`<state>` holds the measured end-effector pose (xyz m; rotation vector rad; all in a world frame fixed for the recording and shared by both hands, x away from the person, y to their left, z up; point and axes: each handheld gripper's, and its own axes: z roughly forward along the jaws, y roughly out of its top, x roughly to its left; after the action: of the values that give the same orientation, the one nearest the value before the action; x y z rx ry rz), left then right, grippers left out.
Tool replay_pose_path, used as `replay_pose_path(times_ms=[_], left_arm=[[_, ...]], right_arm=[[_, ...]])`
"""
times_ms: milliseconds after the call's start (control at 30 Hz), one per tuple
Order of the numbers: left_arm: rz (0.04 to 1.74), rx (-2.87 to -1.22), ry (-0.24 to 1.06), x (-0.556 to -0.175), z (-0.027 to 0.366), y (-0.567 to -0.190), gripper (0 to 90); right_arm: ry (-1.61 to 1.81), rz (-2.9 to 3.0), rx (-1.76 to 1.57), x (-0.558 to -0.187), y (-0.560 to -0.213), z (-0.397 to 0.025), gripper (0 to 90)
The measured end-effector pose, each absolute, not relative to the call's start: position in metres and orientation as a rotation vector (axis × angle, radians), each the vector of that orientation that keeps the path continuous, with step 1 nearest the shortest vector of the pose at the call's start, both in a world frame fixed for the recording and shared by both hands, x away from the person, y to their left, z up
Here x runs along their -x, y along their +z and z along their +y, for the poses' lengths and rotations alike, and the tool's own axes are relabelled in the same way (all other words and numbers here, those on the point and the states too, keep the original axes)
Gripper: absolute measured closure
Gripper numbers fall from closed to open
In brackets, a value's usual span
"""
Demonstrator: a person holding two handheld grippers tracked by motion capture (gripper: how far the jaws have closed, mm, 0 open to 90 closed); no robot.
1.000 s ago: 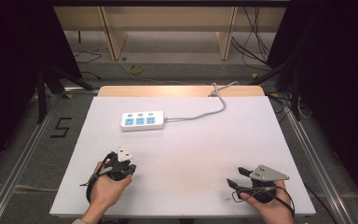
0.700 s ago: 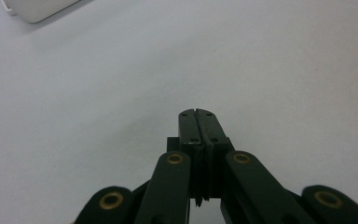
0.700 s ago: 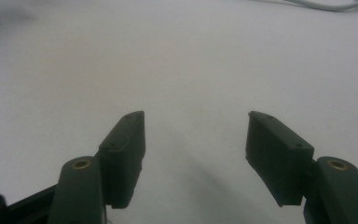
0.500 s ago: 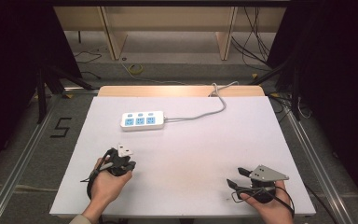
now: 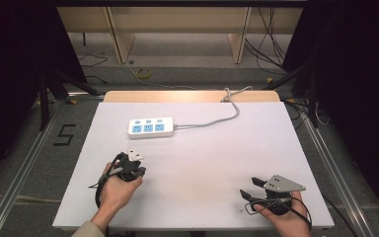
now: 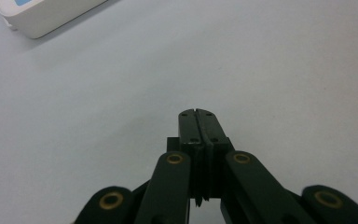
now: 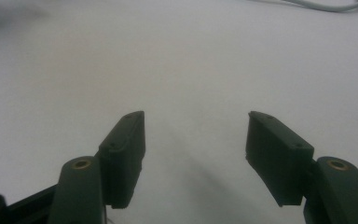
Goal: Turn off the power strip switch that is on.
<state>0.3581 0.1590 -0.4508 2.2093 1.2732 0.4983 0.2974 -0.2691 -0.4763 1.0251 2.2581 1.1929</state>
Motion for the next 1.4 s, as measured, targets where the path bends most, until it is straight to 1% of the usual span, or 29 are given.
replay_pose_path(times_ms=[933, 1400], left_arm=[[1.271, -2.213, 0.514, -0.377, 0.148, -0.446, 89.6], [1.283, -2.202, 0.521, -0.382, 0.149, -0.446, 89.5]], right_arm=[[1.195, 2.258, -1.02, -0.297, -0.476, -0.269, 38.7], [1.196, 2.257, -1.022, -0.297, -0.476, -0.268, 38.7]])
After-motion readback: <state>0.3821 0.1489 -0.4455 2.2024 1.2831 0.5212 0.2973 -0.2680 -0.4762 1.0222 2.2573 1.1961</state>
